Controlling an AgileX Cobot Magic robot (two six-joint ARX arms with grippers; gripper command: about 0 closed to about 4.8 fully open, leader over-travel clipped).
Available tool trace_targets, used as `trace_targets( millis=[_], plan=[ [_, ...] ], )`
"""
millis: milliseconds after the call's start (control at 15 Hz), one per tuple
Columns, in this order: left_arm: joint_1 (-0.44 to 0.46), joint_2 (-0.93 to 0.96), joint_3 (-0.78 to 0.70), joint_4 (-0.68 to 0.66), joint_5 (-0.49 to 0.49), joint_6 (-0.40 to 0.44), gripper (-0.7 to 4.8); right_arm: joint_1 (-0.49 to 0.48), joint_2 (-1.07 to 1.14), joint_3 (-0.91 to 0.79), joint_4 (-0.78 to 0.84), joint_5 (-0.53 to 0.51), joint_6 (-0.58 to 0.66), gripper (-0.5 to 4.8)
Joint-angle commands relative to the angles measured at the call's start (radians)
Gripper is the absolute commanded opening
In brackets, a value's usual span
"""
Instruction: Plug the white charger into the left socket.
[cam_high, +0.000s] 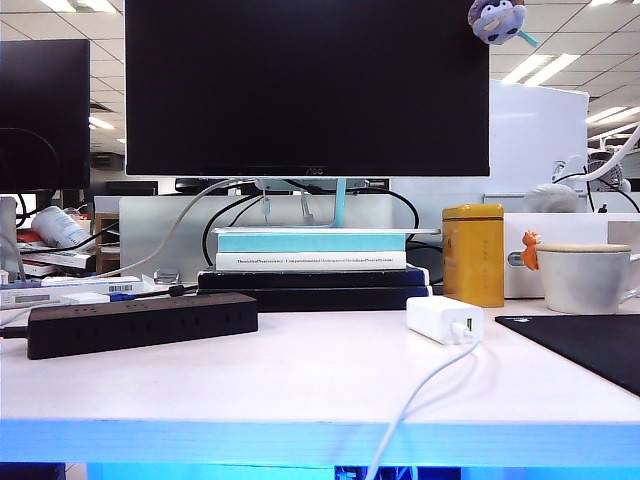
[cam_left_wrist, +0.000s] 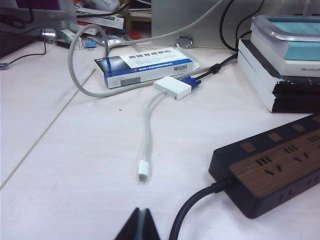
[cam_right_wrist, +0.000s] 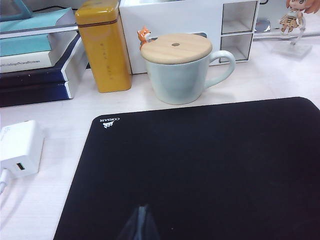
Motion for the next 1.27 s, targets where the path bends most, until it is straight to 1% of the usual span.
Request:
trace_targets(
  millis=[67,334,400,467,534,601,667,734,868,1001,1068,1135,1268],
  plan=[
    [0.000,-0.002,0.000,-0.009,0.006,0.000,-0.04,0.000,0.001,-0.009,0.006,0.004,0.004,-0.01],
    [0.000,-0.002,0.000,-0.009,-0.001,0.000,-0.05,0.000,0.001,-0.009,0.018,0.003,0.005,-0.01],
    [0.000,-0.002,0.001,0.024,-0.003,-0.033,-0.05,0.000,0.001,0.003,0.102,0.004,0.018,-0.01],
    [0.000,-0.002,0.003,0.058,-0.003,-0.059,-0.05,0.000,0.001,0.015,0.122,0.009,0.035,-0.01],
    [0.000,-0.002,0.016,0.150,-0.011,-0.097,-0.05,-0.002,0.002,0.065,0.119,0.031,0.071,-0.02],
    [0.000,-0.002,0.060,0.188,-0.072,-0.097,-0.05,-0.002,0.008,0.136,0.110,0.039,0.076,-0.02],
    [0.000,0.001,0.089,0.187,-0.111,-0.097,-0.05,-0.002,0.021,0.172,0.111,0.045,0.075,-0.02],
    [0.000,0.013,0.137,0.188,-0.154,-0.089,-0.05,-0.002,0.060,0.236,0.111,0.059,0.075,-0.02],
    [0.001,0.085,0.227,0.229,-0.169,-0.084,-0.05,-0.002,0.189,0.375,0.113,0.068,0.075,-0.02],
    [0.001,0.259,0.364,0.277,-0.169,-0.028,-0.05,-0.001,0.408,0.577,0.119,0.057,0.075,-0.01],
    [0.001,0.331,0.424,0.284,-0.169,-0.014,-0.05,-0.001,0.518,0.678,0.118,0.025,0.075,-0.02],
    [0.001,0.416,0.500,0.283,-0.156,-0.014,-0.05,-0.002,0.622,0.782,0.106,-0.002,0.075,-0.02],
    [0.002,0.583,0.648,0.268,-0.063,-0.014,-0.05,0.002,0.815,0.984,0.031,-0.029,0.095,-0.01]
  ],
)
